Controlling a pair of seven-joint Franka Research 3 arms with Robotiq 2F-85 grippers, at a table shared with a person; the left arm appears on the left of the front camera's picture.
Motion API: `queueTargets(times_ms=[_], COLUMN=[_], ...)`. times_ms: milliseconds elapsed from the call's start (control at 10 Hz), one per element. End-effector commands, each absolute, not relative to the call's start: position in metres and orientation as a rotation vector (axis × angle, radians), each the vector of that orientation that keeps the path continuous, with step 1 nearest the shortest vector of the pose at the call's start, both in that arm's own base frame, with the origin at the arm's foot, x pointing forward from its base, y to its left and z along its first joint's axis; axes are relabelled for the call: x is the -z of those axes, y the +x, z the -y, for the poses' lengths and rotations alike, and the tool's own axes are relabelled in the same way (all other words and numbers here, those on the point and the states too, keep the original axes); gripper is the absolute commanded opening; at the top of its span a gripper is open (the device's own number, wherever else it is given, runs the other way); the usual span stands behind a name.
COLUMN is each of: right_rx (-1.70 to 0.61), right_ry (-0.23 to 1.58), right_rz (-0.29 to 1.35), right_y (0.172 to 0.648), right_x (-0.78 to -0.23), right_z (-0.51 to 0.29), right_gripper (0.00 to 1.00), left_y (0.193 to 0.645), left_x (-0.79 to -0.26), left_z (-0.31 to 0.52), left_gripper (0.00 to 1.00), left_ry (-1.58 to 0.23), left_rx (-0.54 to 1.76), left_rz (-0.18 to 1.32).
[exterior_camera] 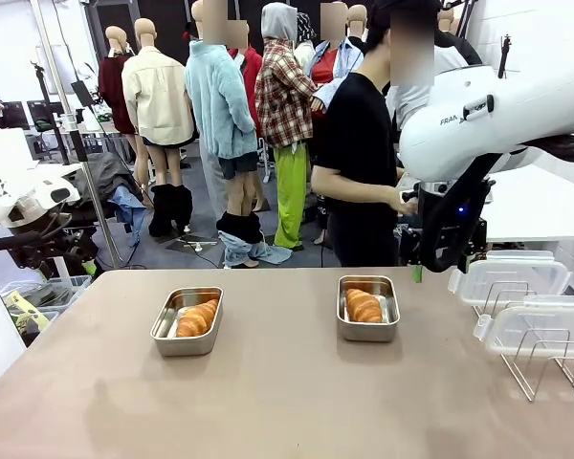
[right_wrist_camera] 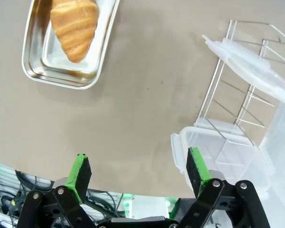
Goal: Place the bread in airtight containers.
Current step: Pick up one Airtight Container lid and hand it to the human.
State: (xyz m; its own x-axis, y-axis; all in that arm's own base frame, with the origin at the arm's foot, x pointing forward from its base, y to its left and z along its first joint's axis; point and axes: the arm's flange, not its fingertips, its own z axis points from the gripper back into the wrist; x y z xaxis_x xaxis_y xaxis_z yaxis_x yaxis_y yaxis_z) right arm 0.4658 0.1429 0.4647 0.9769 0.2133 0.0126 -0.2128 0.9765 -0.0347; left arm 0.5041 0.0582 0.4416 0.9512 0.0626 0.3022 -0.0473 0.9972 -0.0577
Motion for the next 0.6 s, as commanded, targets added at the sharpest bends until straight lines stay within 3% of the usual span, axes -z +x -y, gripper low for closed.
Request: queueTargets(times_ms=[0,500], right_rx=[-0.201,-0.201], right_ry=[-0.036,-0.036], right_rz=[0.01,0.01], right_y=[0.4681,0.4681], right_x=[-0.4647,-0.4647], right_z=[-0.1444,-0.1444], right_gripper=[1.0,1.0], left_y=[0.5041,0.5041], left_x=[-0.4436,-0.4436], left_z=[-0.0581,-0.0581], left_gripper=[1.0,1.0], left_ry=[-0.029,-0.029], left_rx=[-0.072,-0.072], left_rz=[0.297,0.297])
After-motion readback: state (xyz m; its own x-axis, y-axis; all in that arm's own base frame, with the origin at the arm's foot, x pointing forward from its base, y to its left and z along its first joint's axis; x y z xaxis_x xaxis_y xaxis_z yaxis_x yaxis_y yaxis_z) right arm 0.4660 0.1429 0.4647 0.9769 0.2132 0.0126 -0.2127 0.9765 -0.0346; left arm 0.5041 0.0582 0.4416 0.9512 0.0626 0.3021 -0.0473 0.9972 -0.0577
